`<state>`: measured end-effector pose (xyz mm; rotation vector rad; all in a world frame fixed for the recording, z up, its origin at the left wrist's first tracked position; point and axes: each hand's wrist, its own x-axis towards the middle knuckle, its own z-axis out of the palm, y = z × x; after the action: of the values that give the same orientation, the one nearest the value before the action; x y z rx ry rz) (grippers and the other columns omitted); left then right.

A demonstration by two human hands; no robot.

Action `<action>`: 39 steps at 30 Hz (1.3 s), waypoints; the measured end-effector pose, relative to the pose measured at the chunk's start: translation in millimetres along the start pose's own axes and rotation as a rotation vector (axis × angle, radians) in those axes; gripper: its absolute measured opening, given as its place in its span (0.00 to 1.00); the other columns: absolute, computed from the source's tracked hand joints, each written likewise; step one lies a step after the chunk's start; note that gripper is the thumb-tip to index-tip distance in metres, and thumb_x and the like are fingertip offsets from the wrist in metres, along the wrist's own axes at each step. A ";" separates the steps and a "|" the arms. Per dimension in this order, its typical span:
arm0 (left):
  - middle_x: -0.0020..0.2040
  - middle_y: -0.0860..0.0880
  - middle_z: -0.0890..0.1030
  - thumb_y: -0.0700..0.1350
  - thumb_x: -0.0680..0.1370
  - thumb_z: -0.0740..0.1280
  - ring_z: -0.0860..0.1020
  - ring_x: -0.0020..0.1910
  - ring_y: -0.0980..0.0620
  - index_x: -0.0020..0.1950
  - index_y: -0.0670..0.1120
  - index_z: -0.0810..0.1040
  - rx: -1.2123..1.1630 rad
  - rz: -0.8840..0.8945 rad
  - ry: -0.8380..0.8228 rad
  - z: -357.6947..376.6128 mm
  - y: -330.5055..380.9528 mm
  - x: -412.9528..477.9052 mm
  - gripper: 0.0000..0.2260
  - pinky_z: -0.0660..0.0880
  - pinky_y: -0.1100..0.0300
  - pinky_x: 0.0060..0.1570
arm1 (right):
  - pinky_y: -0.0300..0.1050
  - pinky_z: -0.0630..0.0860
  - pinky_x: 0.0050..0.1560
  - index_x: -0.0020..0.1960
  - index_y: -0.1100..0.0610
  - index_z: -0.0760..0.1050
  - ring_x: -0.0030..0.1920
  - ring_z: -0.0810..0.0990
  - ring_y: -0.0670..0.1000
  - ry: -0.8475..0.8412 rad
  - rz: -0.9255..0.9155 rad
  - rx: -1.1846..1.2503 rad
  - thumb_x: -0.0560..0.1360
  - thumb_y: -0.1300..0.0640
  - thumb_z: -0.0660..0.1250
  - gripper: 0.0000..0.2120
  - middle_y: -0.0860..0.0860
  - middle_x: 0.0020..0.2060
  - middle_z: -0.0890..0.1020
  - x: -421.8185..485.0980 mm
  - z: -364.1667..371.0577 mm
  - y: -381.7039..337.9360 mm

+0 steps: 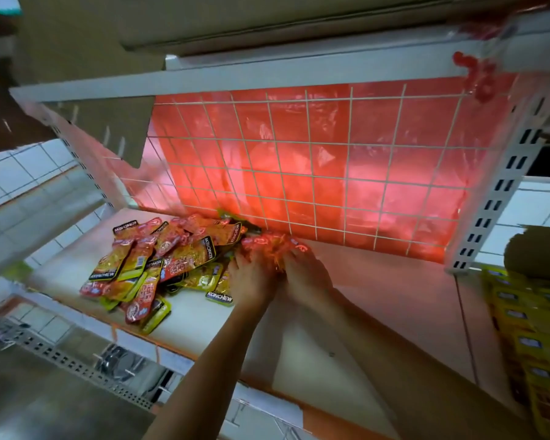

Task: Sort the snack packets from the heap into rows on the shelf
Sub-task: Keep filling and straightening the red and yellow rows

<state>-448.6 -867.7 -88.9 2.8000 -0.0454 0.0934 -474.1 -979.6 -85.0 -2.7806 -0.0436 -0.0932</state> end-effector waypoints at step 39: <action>0.48 0.52 0.83 0.54 0.75 0.70 0.82 0.44 0.55 0.56 0.48 0.76 -0.946 -0.036 -0.081 22.0 66.0 -85.6 0.14 0.79 0.57 0.45 | 0.57 0.66 0.58 0.66 0.55 0.62 0.63 0.66 0.60 0.044 0.641 -0.002 0.70 0.45 0.71 0.31 0.58 0.61 0.70 -104.9 -48.1 53.5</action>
<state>-535.5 -935.6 -93.7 1.8564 -0.0429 -0.0454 -579.3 -1048.5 -66.2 -2.6496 0.8452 0.0110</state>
